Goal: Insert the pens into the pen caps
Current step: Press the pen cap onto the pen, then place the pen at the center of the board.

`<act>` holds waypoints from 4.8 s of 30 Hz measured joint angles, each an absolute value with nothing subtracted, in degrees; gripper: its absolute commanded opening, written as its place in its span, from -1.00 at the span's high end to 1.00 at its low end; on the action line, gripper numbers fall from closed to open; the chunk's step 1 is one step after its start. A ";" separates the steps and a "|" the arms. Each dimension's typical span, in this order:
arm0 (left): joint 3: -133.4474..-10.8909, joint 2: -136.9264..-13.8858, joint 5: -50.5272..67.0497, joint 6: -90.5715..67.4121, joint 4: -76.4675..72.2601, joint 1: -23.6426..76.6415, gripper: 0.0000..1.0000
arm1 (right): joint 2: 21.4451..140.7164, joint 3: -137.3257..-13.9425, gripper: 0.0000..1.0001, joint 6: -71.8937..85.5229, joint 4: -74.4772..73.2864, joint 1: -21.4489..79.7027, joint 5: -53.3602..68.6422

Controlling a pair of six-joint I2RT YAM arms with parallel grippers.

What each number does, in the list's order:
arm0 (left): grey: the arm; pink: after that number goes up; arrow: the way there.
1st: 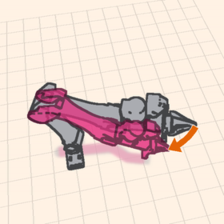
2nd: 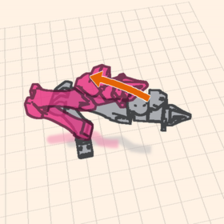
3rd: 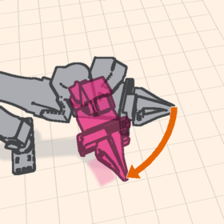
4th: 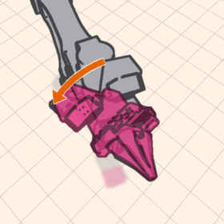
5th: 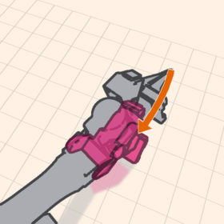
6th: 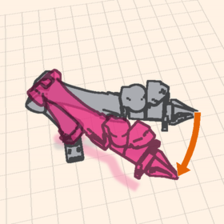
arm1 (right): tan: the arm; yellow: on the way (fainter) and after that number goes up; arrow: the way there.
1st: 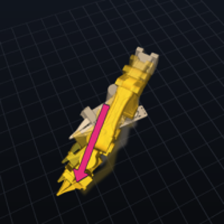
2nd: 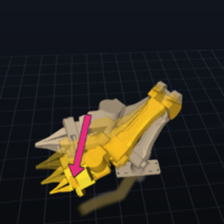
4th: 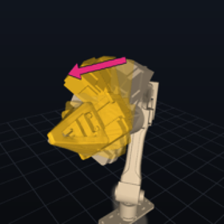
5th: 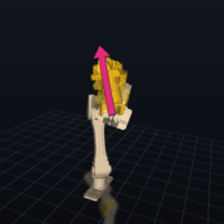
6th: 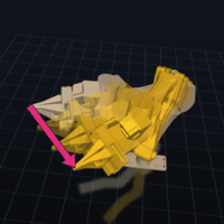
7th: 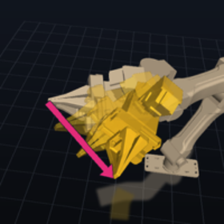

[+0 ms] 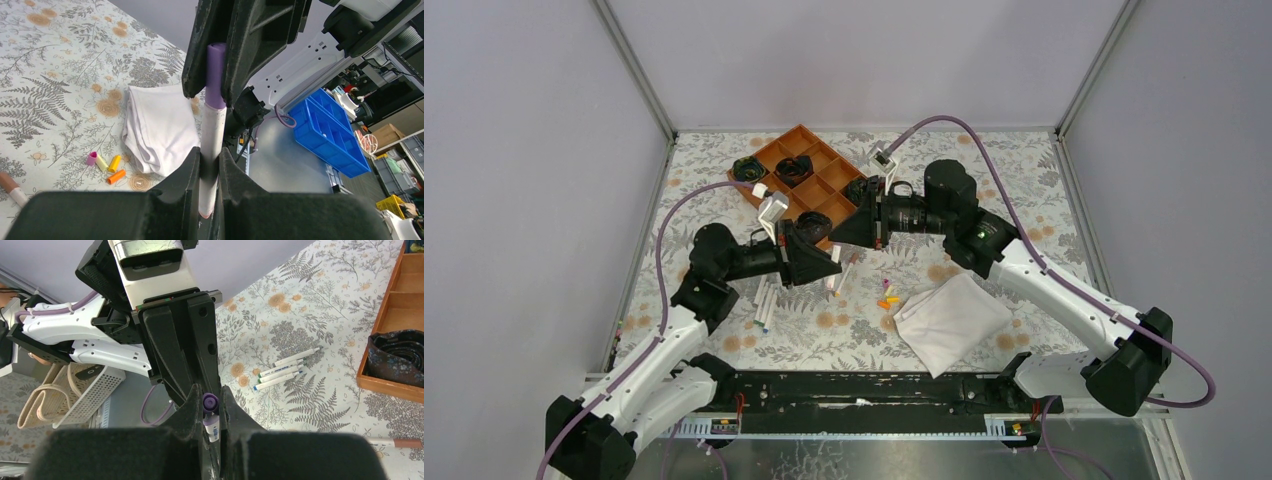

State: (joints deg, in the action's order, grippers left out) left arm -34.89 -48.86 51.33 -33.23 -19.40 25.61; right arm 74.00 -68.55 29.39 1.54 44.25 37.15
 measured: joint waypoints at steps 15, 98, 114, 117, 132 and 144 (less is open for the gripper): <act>-34.00 -49.10 51.72 -34.28 -19.25 24.75 1.00 | 74.00 -67.35 1.00 31.38 1.19 45.17 33.78; -34.81 -52.64 66.00 -32.27 -13.32 17.19 1.00 | 75.26 -64.20 1.00 31.99 3.68 48.45 31.99; -34.81 -50.81 68.12 -36.62 -15.81 16.95 1.00 | 71.07 -59.42 1.00 35.48 10.15 51.27 26.96; -34.81 -50.41 68.14 -35.27 -15.27 16.82 1.00 | 70.96 -59.72 0.95 35.97 9.34 51.68 25.50; -35.92 -47.53 47.97 -22.48 -2.79 13.47 1.00 | 59.90 -64.34 -0.63 30.98 -18.72 62.63 11.57; -41.21 -64.14 22.17 -20.82 10.90 30.89 1.00 | 52.27 -53.01 -0.73 30.70 -23.22 55.72 -2.11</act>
